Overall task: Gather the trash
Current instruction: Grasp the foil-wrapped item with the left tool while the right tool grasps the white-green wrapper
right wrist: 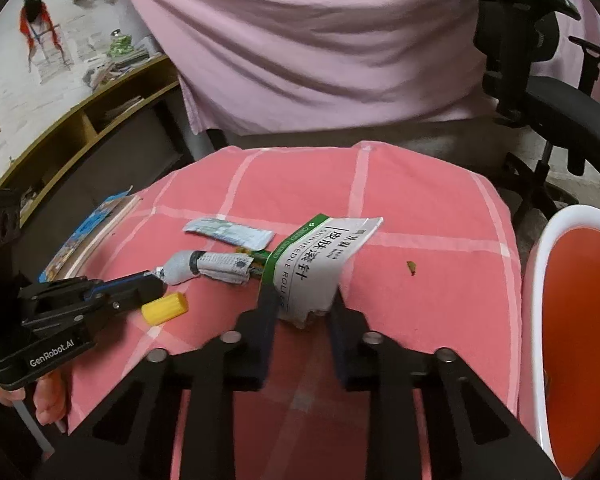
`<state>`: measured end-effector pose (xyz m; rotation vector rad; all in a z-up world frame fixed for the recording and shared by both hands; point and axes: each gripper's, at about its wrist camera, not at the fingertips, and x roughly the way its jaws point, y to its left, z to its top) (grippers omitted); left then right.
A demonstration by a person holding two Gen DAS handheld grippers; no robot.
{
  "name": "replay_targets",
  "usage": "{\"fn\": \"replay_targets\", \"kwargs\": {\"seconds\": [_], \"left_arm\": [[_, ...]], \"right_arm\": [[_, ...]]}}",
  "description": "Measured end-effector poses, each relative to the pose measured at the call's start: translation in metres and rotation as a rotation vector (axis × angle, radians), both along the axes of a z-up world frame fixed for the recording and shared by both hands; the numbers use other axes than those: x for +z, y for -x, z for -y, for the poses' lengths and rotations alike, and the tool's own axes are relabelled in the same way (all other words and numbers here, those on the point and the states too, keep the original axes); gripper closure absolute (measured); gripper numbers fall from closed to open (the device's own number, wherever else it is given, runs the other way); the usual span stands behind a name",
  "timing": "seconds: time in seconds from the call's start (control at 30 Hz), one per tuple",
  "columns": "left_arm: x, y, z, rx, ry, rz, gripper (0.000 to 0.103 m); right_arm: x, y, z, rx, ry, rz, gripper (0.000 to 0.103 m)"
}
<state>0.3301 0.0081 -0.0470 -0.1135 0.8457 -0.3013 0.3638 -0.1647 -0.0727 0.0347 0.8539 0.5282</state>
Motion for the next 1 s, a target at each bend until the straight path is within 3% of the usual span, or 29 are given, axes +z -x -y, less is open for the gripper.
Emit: {"fn": "replay_targets", "kwargs": {"seconds": [0.07,0.47,0.77,1.0], "left_arm": [[0.001,0.003,0.000,0.007,0.004,0.014,0.102],[0.020,0.032,-0.001,0.024,-0.001,0.191,0.102],[0.014,0.022,-0.012,0.104,0.036,0.128,0.102],[0.018,0.024,-0.018,0.117,0.046,0.135,0.102]], "right_arm": [[0.002,0.003,-0.003,0.008,0.008,0.018,0.096],[0.011,0.017,-0.013,0.043,0.023,0.114,0.098],[0.017,0.028,-0.017,0.016,0.076,0.189,0.099],[0.019,0.032,-0.020,0.014,0.094,0.223,0.099]]}}
